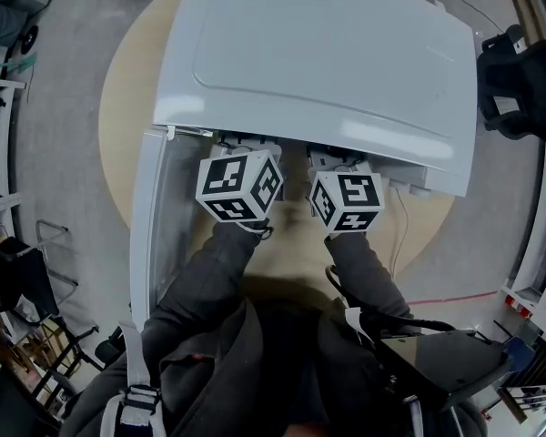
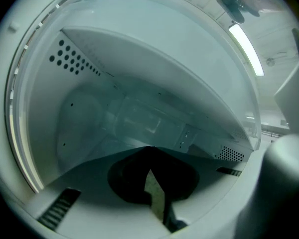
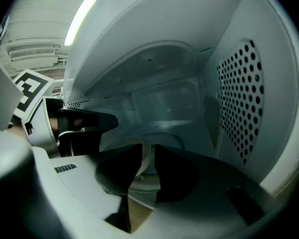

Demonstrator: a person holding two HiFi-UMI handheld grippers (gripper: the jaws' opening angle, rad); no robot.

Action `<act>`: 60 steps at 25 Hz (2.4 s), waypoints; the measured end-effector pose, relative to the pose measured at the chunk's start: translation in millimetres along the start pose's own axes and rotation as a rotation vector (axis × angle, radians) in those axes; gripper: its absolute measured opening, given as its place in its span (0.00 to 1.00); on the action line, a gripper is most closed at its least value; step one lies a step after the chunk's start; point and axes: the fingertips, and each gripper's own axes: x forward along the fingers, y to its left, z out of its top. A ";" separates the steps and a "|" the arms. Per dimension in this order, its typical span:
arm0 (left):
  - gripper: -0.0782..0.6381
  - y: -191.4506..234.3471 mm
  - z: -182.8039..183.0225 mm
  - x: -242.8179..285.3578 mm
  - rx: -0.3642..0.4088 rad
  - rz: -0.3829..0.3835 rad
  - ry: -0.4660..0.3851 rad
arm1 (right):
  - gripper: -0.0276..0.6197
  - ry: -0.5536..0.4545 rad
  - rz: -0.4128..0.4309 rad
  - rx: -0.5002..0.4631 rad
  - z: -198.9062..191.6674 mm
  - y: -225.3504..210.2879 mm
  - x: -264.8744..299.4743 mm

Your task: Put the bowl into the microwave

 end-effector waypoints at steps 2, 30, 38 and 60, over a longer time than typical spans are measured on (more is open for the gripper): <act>0.12 -0.8 0.9 -0.3 0.010 -0.001 0.000 | 0.17 0.006 -0.001 0.006 -2.3 -0.9 -2.3; 0.12 -24.5 -41.3 -121.4 0.085 0.010 0.064 | 0.26 0.013 0.053 0.253 -23.8 33.2 -38.7; 0.12 -27.3 -48.4 -131.1 0.088 -0.042 0.103 | 0.30 -0.015 0.035 0.512 -20.6 24.0 -19.0; 0.12 13.7 -37.3 -124.4 0.043 0.050 0.090 | 0.07 0.099 0.112 0.514 -46.2 53.3 20.8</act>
